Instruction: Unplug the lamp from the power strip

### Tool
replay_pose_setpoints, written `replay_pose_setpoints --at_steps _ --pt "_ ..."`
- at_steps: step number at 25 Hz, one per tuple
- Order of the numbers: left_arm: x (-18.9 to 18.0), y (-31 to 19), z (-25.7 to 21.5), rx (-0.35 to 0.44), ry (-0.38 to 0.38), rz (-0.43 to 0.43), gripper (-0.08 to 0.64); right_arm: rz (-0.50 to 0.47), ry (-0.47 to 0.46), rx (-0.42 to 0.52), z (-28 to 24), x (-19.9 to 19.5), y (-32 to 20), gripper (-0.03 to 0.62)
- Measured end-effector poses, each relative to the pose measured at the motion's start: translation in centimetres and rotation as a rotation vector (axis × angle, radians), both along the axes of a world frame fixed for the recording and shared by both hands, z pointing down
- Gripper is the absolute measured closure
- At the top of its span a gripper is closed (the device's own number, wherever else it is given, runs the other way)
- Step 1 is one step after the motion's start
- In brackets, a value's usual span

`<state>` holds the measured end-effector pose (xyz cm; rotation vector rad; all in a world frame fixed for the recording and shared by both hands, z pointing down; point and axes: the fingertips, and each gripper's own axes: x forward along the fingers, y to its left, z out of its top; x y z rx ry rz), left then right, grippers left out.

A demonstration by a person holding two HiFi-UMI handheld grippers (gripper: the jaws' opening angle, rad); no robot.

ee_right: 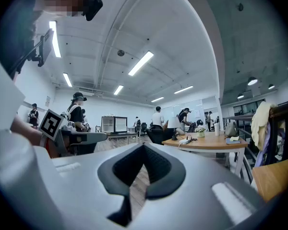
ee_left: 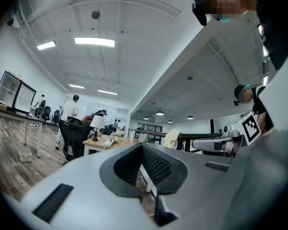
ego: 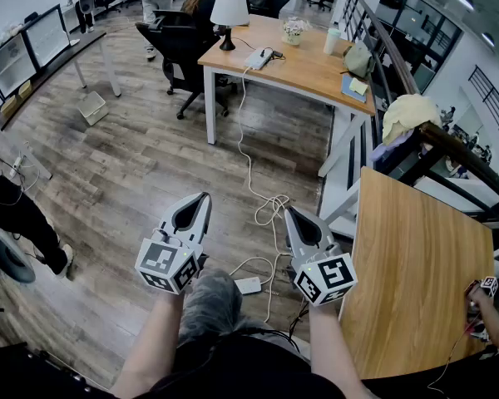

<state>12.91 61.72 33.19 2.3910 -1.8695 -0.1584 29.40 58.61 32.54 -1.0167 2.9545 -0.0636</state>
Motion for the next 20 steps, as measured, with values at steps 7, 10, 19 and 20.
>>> replay_pose_setpoints --at_steps 7,10,19,20 --pt "-1.2 -4.1 0.5 -0.01 -0.002 0.018 0.563 0.003 0.018 -0.005 0.7 -2.2 -3.2 0.584" --pt "-2.6 -7.2 1.2 -0.013 0.001 0.04 0.563 0.026 0.024 -0.013 1.2 -3.4 -5.8 0.584" --pt "-7.8 -16.5 2.2 -0.053 0.02 0.093 0.563 0.072 -0.009 -0.058 1.9 -8.9 -14.7 0.584" --pt "-8.6 -17.3 2.2 -0.059 0.02 0.1 0.563 0.077 -0.008 -0.067 2.1 -9.6 -15.5 0.584"
